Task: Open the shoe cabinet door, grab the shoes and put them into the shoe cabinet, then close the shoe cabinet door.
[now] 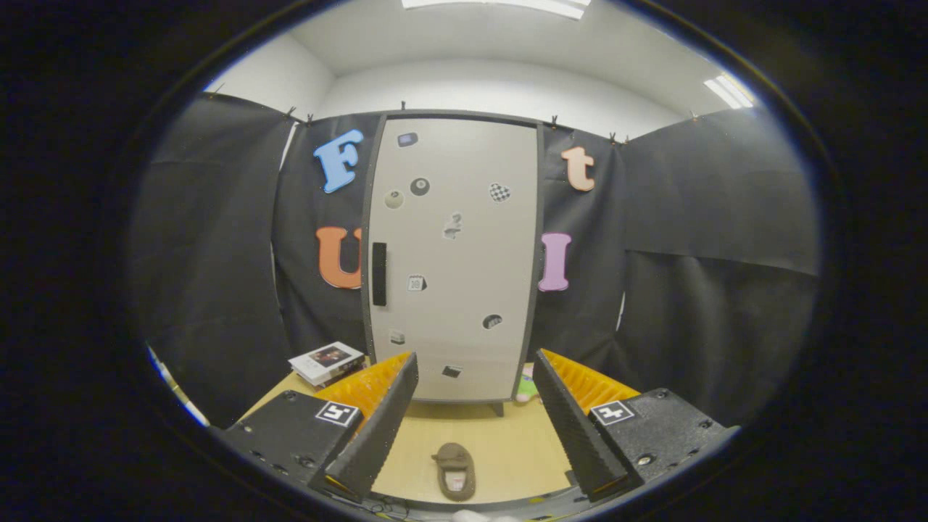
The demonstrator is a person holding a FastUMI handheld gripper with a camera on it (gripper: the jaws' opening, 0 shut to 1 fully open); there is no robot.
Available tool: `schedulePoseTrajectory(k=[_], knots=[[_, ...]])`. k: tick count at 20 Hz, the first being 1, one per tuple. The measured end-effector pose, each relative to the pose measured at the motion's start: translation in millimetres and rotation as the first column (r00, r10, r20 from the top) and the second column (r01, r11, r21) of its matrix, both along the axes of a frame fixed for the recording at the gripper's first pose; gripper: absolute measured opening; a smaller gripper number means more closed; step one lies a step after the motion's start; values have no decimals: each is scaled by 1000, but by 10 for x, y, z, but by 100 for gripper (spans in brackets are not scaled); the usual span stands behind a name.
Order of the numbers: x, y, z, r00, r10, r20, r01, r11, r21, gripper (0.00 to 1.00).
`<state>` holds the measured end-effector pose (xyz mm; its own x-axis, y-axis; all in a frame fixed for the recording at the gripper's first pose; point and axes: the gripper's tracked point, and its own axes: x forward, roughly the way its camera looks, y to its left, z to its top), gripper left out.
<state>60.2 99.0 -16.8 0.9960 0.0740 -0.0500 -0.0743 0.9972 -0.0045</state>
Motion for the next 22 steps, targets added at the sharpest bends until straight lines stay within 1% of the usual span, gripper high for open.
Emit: schedulePoseTrajectory(k=[4, 9, 11, 16, 18, 22], knots=[[390, 397, 11, 997, 71, -4, -71, 997, 15, 100], [1034, 869, 79, 989, 145, -1, -145, 988, 46, 100], [1299, 1041, 60, 984, 177, -24, -175, 982, 71, 100], [2003, 1343, 108, 972, 230, -41, -228, 973, 43, 100], [2237, 1499, 126, 964, 261, -48, -258, 965, 54, 100], [2642, 1750, 203, 956, 290, -41, -288, 956, 46, 100]])
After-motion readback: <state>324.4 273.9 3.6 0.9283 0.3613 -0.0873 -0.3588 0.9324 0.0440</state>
